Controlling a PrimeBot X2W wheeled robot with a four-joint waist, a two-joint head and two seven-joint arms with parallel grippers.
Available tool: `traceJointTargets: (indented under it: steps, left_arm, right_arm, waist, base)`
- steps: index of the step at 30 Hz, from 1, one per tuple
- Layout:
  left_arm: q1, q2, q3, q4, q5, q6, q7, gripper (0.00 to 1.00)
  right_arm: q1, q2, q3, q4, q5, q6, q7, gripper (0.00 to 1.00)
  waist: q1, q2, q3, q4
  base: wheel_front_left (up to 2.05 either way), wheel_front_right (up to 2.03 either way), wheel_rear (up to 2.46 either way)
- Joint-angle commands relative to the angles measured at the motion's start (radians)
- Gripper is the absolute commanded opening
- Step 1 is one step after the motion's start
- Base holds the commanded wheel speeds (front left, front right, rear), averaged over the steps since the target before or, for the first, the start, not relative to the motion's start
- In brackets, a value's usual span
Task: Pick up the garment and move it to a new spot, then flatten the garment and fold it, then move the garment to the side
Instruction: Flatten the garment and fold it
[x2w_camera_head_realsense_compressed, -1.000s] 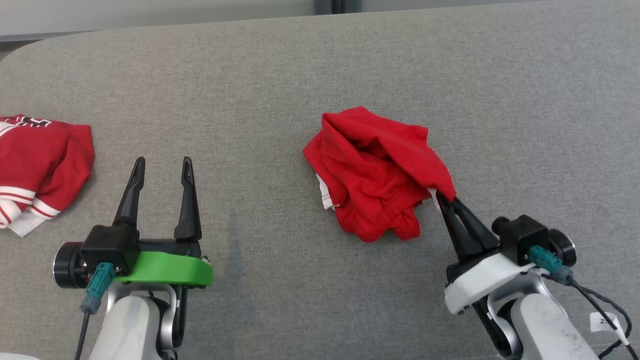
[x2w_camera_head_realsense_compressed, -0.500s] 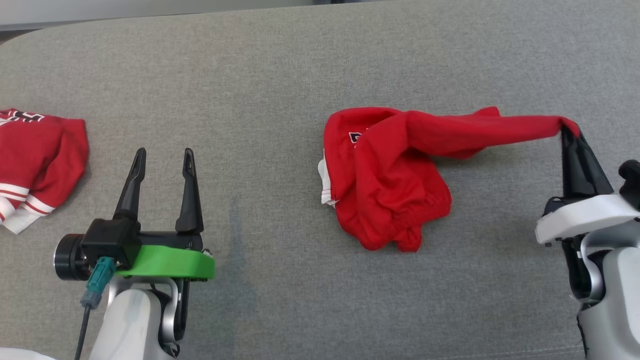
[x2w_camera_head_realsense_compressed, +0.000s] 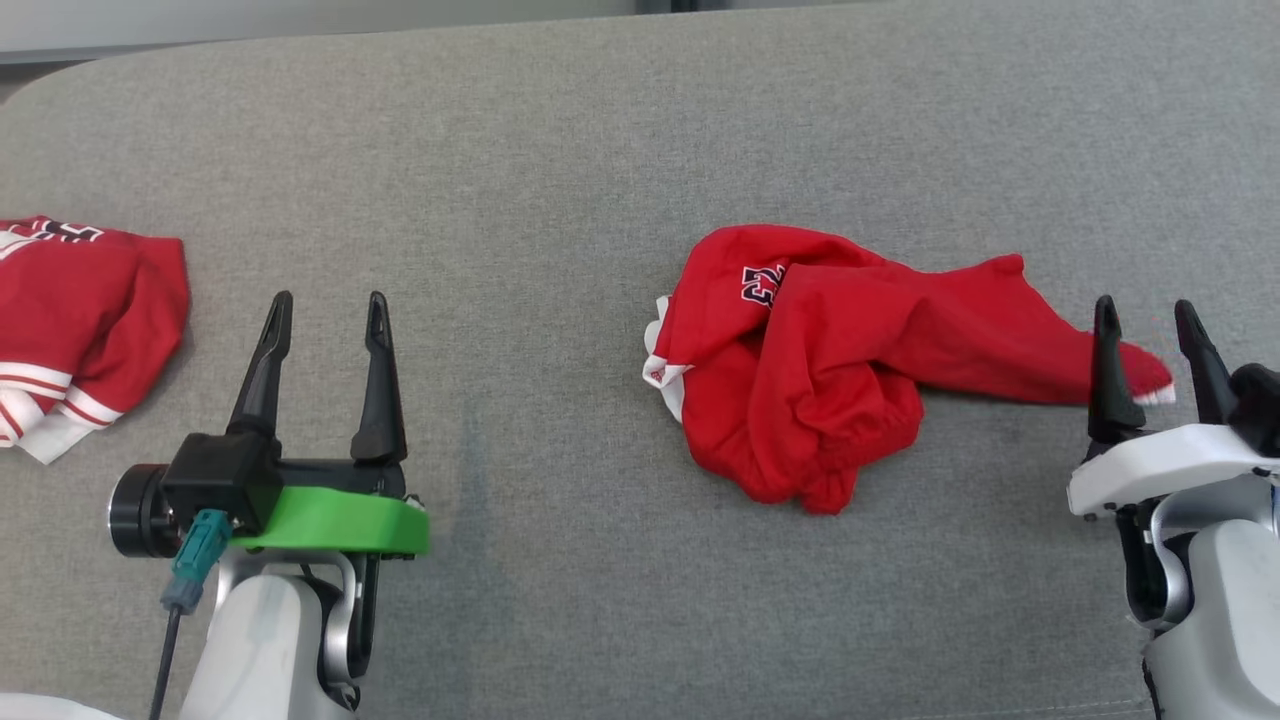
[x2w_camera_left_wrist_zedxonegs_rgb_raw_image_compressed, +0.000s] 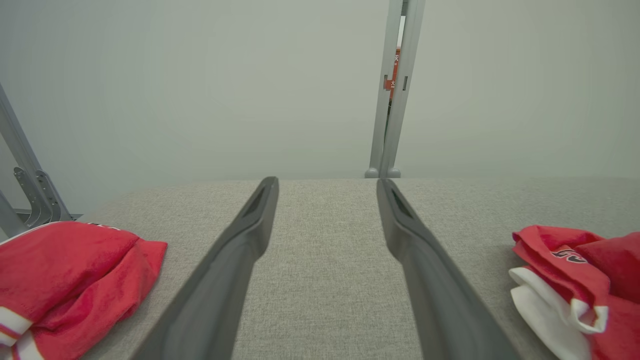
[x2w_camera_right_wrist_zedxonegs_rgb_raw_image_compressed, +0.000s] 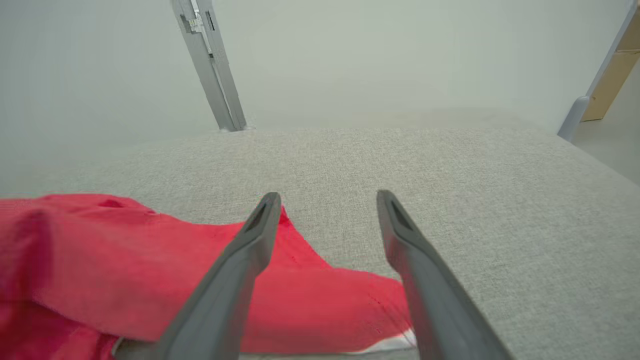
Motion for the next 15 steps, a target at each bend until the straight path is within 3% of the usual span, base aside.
traceJointTargets:
  steps: [1, 15]
  left_arm:
    - [0.019, -0.004, 0.004, 0.006, 0.007, -0.002, 0.000, 1.00]
    - [0.119, 0.009, 0.030, 0.013, 0.015, 0.003, 0.000, 1.00]
  right_arm:
    - [0.015, 0.001, 0.018, -0.030, -0.003, -0.001, -0.013, 1.00]
    - [0.199, 0.031, 0.123, -0.364, -0.027, -0.001, 0.061, 1.00]
  waist:
    - [0.0000, -0.0001, -0.018, -0.001]
    - [0.0000, -0.0001, -0.121, -0.023]
  base:
    - [0.00, 0.00, 0.00]
    - [0.00, 0.00, 0.00]
